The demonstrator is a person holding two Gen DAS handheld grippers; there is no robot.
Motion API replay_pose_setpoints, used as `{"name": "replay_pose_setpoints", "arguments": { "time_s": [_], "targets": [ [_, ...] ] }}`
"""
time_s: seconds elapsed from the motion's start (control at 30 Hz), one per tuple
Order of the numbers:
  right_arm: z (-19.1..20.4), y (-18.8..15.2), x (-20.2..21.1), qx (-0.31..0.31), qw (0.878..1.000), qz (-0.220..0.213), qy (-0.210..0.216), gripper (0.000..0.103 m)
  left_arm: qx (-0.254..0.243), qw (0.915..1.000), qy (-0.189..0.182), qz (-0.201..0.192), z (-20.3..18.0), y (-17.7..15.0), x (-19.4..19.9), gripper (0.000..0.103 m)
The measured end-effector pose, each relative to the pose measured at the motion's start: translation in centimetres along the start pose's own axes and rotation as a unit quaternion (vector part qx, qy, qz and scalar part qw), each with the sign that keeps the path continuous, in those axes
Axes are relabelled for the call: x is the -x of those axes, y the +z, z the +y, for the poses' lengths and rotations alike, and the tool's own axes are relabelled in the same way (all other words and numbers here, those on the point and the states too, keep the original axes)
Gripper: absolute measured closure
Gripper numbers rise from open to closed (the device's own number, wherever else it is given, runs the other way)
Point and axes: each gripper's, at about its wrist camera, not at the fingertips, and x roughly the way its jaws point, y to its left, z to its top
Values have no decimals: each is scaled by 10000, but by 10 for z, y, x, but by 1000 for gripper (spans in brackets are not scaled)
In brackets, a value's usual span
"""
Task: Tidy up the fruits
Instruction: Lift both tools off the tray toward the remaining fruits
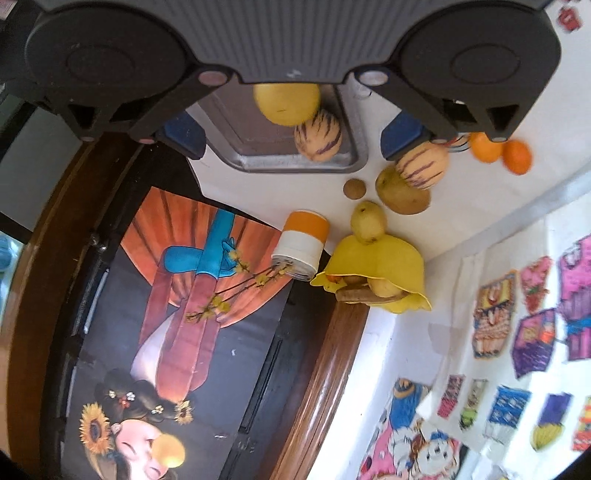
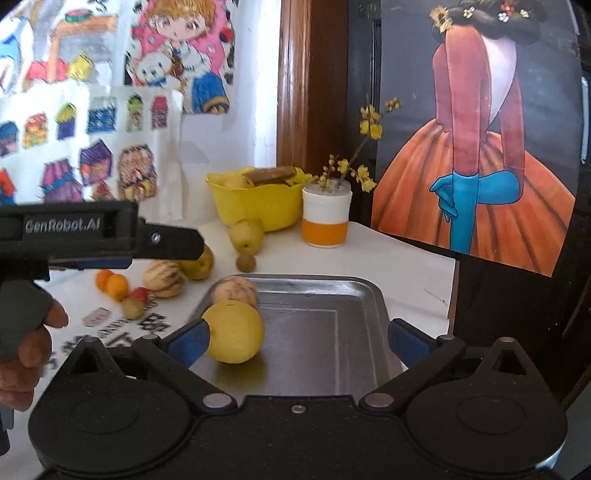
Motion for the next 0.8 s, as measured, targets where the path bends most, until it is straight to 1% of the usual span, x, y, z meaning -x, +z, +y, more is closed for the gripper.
{"name": "replay_pose_setpoints", "arguments": {
  "time_s": [0.1, 0.3, 0.5, 0.63, 0.8],
  "targets": [
    [7, -6, 25, -174, 9998, -36, 73, 1, -108, 9999, -4, -42, -1, -9, 27, 0],
    [25, -22, 61, -220, 9997, 76, 114, 1, -252, 9997, 41, 37, 5, -31, 70, 0],
    [47, -44, 83, -216, 9990, 374, 134, 1, -438, 9985, 162, 275, 19, -57, 100, 0],
    [61, -59, 90, -207, 9973, 696, 118, 1, -535, 9970, 283, 488, 32, -73, 114, 0],
    [80, -72, 95, -192, 9944, 1028, 169, 1, -743, 9940, 468, 648, 49, -87, 129, 0]
  ]
}}
